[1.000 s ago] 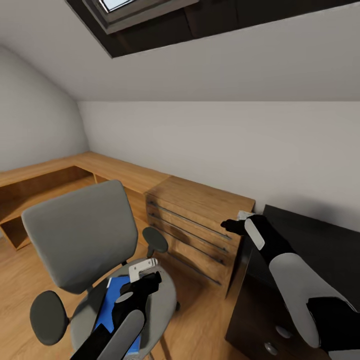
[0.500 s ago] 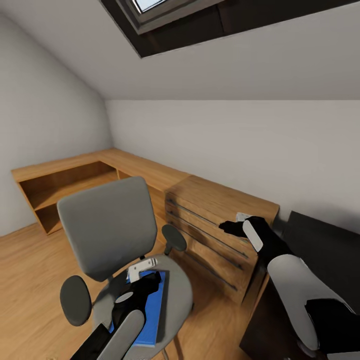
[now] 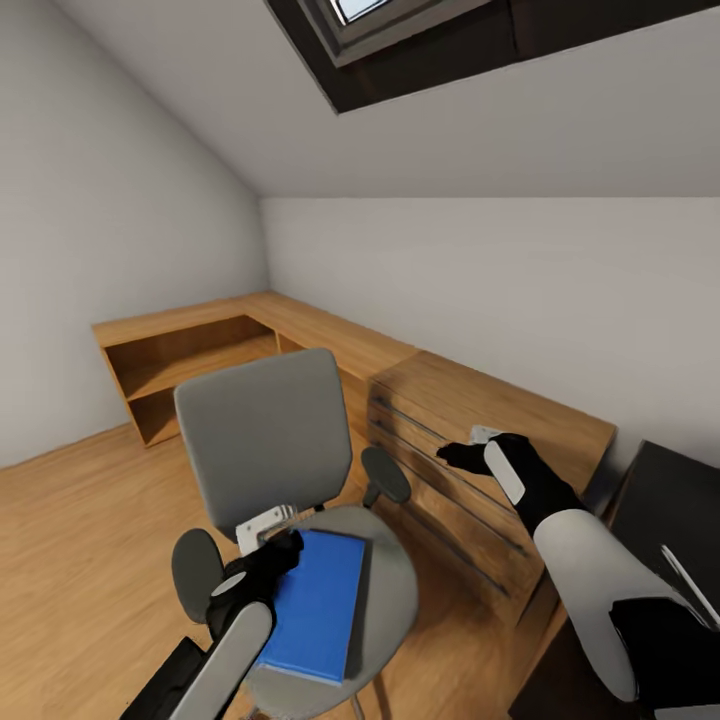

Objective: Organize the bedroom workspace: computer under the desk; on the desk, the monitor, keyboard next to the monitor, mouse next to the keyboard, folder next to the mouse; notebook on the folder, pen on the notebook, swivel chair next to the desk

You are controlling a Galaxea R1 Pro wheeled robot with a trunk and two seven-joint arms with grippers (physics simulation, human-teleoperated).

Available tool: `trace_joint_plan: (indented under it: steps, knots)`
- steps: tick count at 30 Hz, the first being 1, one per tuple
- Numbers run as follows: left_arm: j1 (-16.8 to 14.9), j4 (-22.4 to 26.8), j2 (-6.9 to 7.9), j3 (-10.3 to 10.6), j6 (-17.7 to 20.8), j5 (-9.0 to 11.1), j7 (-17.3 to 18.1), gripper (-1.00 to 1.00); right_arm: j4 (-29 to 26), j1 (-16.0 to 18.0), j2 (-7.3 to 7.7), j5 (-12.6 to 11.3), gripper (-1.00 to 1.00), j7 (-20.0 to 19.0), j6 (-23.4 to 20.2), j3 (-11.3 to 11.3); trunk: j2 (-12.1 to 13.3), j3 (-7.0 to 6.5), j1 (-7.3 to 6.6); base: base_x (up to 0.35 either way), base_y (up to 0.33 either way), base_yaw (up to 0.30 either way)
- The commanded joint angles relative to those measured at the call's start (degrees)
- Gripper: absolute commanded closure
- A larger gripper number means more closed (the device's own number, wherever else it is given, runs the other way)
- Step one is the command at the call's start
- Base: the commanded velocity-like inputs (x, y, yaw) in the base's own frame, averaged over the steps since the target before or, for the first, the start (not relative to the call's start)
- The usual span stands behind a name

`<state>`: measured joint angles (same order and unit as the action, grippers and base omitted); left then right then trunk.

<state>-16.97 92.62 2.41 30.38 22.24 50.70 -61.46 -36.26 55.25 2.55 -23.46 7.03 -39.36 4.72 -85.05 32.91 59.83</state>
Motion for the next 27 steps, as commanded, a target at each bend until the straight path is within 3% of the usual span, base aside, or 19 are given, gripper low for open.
trace_joint_plan:
  steps: [1, 8, 27]
  knots:
    - [-0.08, 0.08, 0.04, -0.93, 0.26, 0.19, -0.39, -1.0, -0.08, 0.0, 0.06, -0.62, -1.0, 0.53, -0.15, 0.73, -0.03, 0.08, 0.0, 0.0, 0.0, 0.262]
    - [-0.08, 0.08, 0.05, -3.83, 0.1, 0.19, -0.41, -1.0, -0.1, -0.05, -0.13, -0.62, -1.0, 0.53, 0.08, 2.19, -0.03, 0.24, 0.0, 0.0, 0.0, 0.262]
    - [-0.08, 0.02, 0.13, -4.92, 0.08, 0.19, -0.41, -1.0, 0.1, -0.32, -1.57, -0.09, -1.0, 1.9, 0.25, 2.49, -0.03, 0.68, 0.0, 0.0, 0.0, 0.262]
